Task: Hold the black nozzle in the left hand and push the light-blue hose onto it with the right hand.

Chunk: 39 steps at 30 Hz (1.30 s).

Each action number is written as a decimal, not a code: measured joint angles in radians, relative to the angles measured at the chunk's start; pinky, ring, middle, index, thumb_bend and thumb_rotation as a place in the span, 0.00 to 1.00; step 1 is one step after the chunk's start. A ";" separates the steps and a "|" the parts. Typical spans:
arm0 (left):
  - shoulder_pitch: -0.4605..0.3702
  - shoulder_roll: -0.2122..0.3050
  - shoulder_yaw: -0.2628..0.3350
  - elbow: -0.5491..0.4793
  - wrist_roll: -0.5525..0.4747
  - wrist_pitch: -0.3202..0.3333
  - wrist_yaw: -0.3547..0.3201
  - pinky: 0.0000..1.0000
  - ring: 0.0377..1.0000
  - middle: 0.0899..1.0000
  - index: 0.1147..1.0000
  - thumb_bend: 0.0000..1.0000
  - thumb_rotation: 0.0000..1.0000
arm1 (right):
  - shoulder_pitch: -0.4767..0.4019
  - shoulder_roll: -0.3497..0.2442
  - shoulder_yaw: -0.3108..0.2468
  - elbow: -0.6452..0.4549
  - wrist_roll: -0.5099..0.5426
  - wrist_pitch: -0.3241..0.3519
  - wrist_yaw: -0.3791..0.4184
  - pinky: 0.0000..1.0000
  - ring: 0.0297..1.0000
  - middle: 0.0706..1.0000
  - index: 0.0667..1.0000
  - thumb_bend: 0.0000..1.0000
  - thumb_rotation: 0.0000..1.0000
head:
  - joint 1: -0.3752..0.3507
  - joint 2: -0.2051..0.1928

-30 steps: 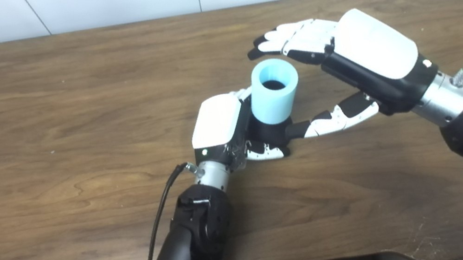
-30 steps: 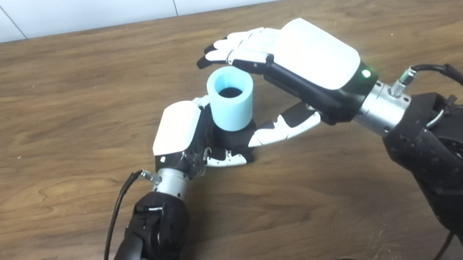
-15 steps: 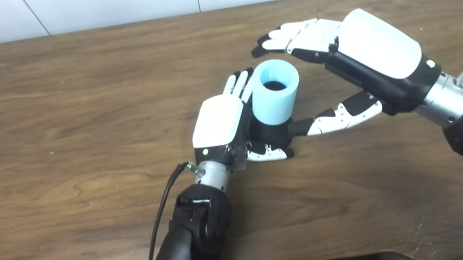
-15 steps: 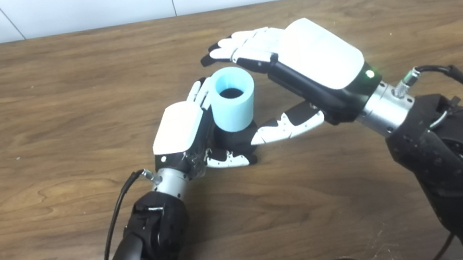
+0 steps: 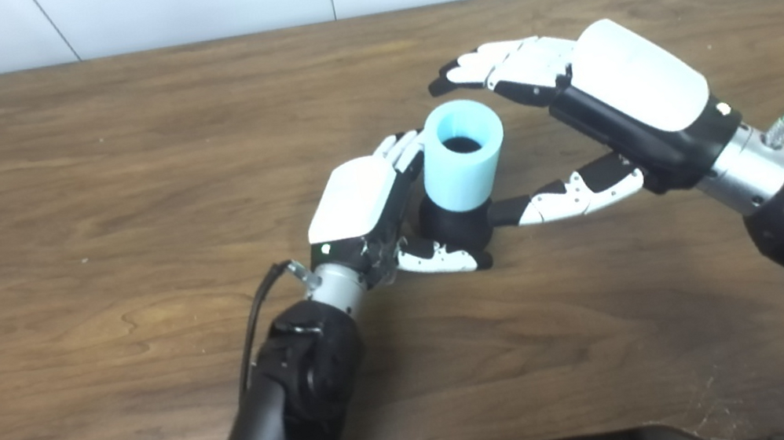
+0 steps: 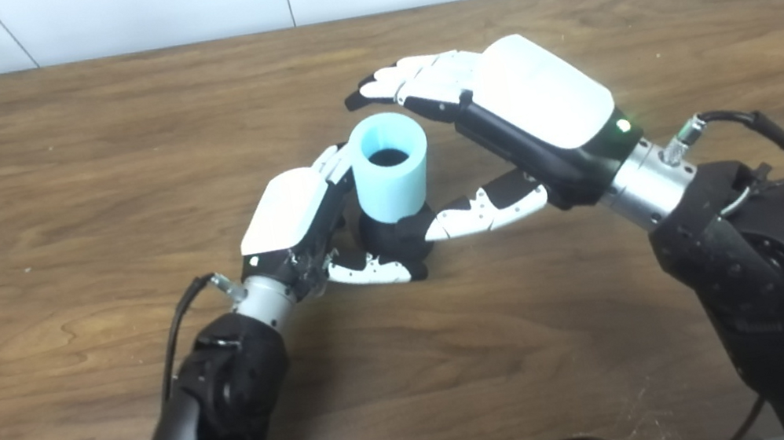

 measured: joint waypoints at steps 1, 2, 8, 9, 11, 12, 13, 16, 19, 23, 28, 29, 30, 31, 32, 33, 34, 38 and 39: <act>-0.007 0.012 0.006 -0.010 0.000 0.003 -0.021 1.00 1.00 1.00 0.96 1.00 0.29 | 0.000 0.000 -0.001 0.003 0.000 0.000 0.000 0.79 0.86 0.85 0.85 0.48 0.79 | 0.000 0.000; -0.011 0.023 0.013 -0.015 -0.001 0.003 -0.031 1.00 1.00 0.99 0.95 1.00 0.29 | 0.001 0.000 -0.001 0.005 -0.003 -0.001 0.000 0.79 0.86 0.85 0.85 0.48 0.79 | 0.000 0.000; -0.017 0.054 0.074 -0.031 -0.032 -0.002 -0.042 0.75 0.89 0.91 0.91 1.00 0.28 | 0.002 0.000 -0.003 0.012 -0.010 -0.001 0.000 0.79 0.86 0.85 0.85 0.48 0.81 | 0.000 0.000; -0.017 0.056 0.080 -0.041 -0.031 0.000 -0.046 0.74 0.89 0.91 0.90 1.00 0.28 | 0.002 0.000 -0.003 0.012 -0.010 -0.001 0.000 0.78 0.86 0.85 0.85 0.48 0.81 | -0.003 0.000; -0.020 0.056 0.091 -0.059 -0.026 0.003 -0.047 0.72 0.87 0.89 0.88 1.00 0.26 | 0.002 0.000 -0.004 0.012 -0.009 -0.001 0.000 0.78 0.86 0.85 0.85 0.48 0.81 | -0.002 0.002; -0.021 0.056 0.095 -0.066 -0.024 0.005 -0.047 0.72 0.86 0.89 0.87 1.00 0.26 | 0.002 0.000 -0.004 0.012 -0.009 -0.002 0.000 0.78 0.86 0.85 0.85 0.48 0.82 | -0.002 0.002; -0.021 0.056 0.101 -0.077 -0.023 0.007 -0.048 0.72 0.86 0.89 0.87 1.00 0.25 | 0.002 0.000 -0.004 0.012 -0.009 -0.001 0.000 0.79 0.87 0.85 0.85 0.48 0.82 | -0.002 0.002; -0.026 0.057 0.117 -0.086 -0.025 0.008 -0.052 0.74 0.87 0.89 0.87 1.00 0.25 | 0.003 0.000 -0.004 0.012 -0.008 -0.001 0.000 0.79 0.87 0.85 0.85 0.48 0.80 | 0.000 0.000; -0.035 0.062 0.136 -0.095 -0.032 0.008 -0.061 0.76 0.88 0.89 0.87 1.00 0.25 | 0.005 0.000 -0.006 0.012 -0.007 -0.001 0.000 0.78 0.86 0.85 0.85 0.48 0.79 | 0.000 0.000; -0.054 0.086 0.174 -0.153 -0.050 0.024 -0.098 0.78 0.89 0.89 0.87 1.00 0.25 | 0.009 0.000 -0.015 0.013 0.005 0.001 0.000 0.77 0.87 0.85 0.85 0.47 0.78 | 0.000 0.000; -0.061 0.105 0.251 -0.162 -0.112 0.069 -0.123 0.74 0.86 0.87 0.86 1.00 0.25 | 0.018 0.000 -0.035 0.016 0.016 0.002 -0.003 0.75 0.86 0.85 0.85 0.43 0.74 | -0.008 -0.002; -0.057 0.109 0.269 -0.164 -0.133 0.070 -0.121 0.71 0.84 0.86 0.85 1.00 0.25 | 0.020 0.000 -0.040 0.019 0.023 0.004 -0.004 0.76 0.87 0.86 0.85 0.43 0.73 | -0.008 -0.002; -0.052 0.110 0.290 -0.167 -0.162 0.070 -0.114 0.70 0.84 0.85 0.85 1.00 0.26 | 0.022 0.000 -0.046 0.022 0.034 0.009 -0.007 0.76 0.87 0.87 0.86 0.44 0.74 | -0.008 -0.002; -0.045 0.108 0.318 -0.170 -0.201 0.067 -0.096 0.68 0.83 0.85 0.85 1.00 0.31 | 0.024 0.001 -0.052 0.024 0.049 0.023 -0.009 0.76 0.87 0.88 0.86 0.45 0.76 | -0.008 -0.002; -0.039 0.106 0.338 -0.171 -0.229 0.067 -0.081 0.67 0.82 0.84 0.85 1.00 0.34 | 0.029 0.002 -0.060 0.026 0.065 0.040 -0.010 0.77 0.87 0.88 0.87 0.45 0.77 | -0.012 -0.005; -0.029 0.101 0.367 -0.173 -0.256 0.067 -0.060 0.67 0.81 0.83 0.84 1.00 0.38 | 0.035 0.005 -0.070 0.032 0.078 0.057 -0.013 0.78 0.88 0.89 0.87 0.45 0.78 | -0.012 -0.005; -0.018 0.094 0.394 -0.174 -0.290 0.068 -0.037 0.69 0.82 0.83 0.83 0.98 0.39 | 0.044 0.011 -0.085 0.039 0.096 0.081 -0.017 0.78 0.88 0.89 0.88 0.46 0.78 | -0.012 -0.005; 0.041 0.033 0.502 -0.176 -0.444 0.064 0.066 0.62 0.74 0.79 0.80 0.82 0.46 | 0.089 0.047 -0.124 0.074 0.130 0.173 -0.044 0.75 0.86 0.90 0.90 0.48 0.88 | -0.012 -0.006; 0.057 0.014 0.525 -0.176 -0.483 0.058 0.088 0.62 0.73 0.76 0.79 0.78 0.50 | 0.097 0.050 -0.126 0.082 0.135 0.190 -0.046 0.74 0.85 0.90 0.90 0.48 0.89 | -0.018 -0.006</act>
